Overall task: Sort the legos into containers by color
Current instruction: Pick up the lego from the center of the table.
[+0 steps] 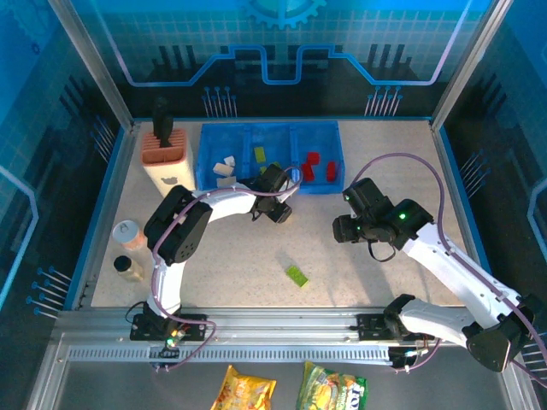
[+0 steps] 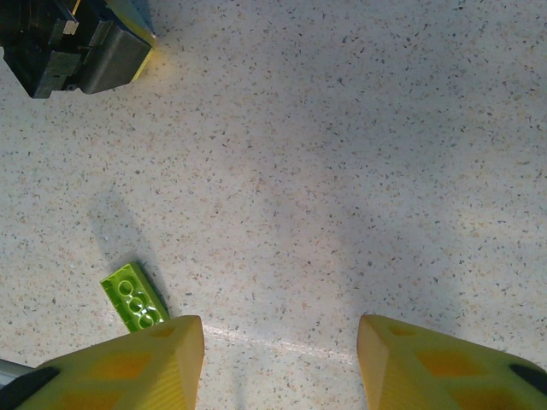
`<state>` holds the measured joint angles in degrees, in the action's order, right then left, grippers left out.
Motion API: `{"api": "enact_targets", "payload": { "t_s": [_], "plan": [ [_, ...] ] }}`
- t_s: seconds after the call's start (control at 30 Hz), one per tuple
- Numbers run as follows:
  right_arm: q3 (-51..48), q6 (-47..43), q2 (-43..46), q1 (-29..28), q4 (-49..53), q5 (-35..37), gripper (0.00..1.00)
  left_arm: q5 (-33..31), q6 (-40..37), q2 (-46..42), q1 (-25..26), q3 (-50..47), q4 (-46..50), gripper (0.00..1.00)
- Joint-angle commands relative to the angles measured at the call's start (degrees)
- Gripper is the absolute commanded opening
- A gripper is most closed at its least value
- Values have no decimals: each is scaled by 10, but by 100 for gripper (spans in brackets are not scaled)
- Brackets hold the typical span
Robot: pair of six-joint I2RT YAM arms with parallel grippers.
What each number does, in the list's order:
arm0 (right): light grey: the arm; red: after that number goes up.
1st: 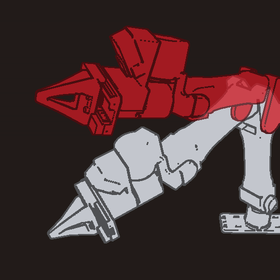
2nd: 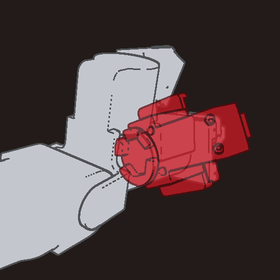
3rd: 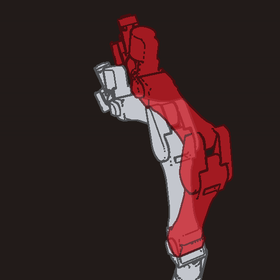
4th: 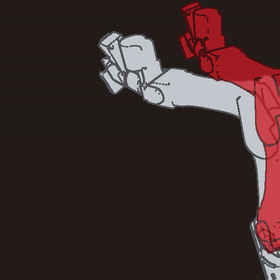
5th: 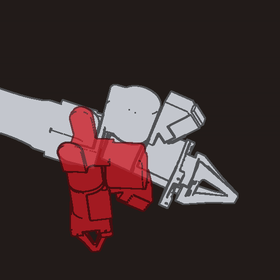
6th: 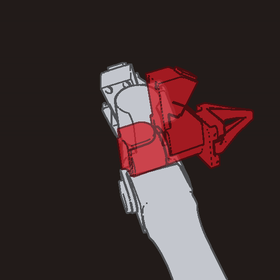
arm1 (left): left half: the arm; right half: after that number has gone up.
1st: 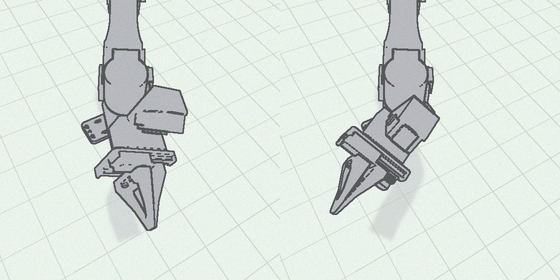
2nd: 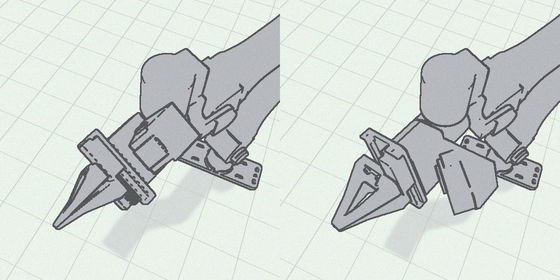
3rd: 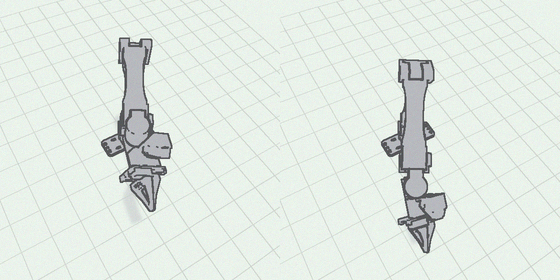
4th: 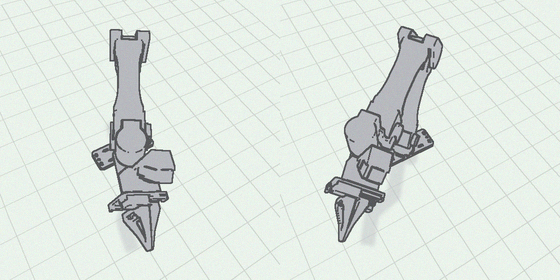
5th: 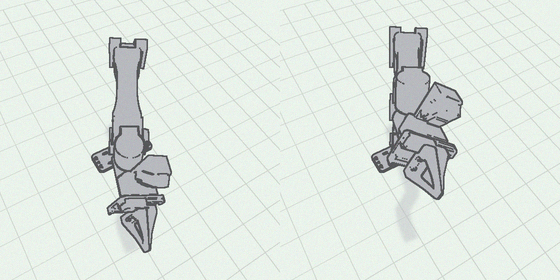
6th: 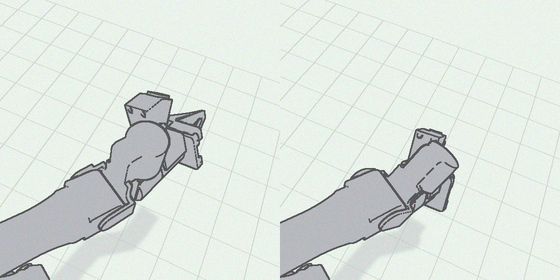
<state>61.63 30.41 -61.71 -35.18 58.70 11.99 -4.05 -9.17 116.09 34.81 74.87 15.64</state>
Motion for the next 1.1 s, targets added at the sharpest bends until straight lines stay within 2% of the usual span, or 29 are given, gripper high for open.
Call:
{"api": "enact_targets", "payload": {
  "t_s": [0.0, 0.23, 0.57, 0.67, 0.83, 1.07],
  "plan": [
    [8, 2, 9, 8, 12, 10, 52, -7, -3, -30, 9, -21, 8, 49],
    [7, 0, 4, 8, 5, 6, 52, -20, 60, -84, 11, -45, 30, 48],
    [22, -10, -21, 7, -7, -4, 52, -119, 272, -174, 12, -83, 116, 46],
    [29, -13, -31, 7, -11, -10, 52, -148, 306, -188, 11, -82, 156, 46],
    [37, -18, -41, 7, -13, -12, 52, -177, 317, -205, 2, -65, 208, 46],
    [41, -22, -46, 6, -15, -14, 52, -175, 295, -221, -56, -37, 226, 46]
  ]
}}
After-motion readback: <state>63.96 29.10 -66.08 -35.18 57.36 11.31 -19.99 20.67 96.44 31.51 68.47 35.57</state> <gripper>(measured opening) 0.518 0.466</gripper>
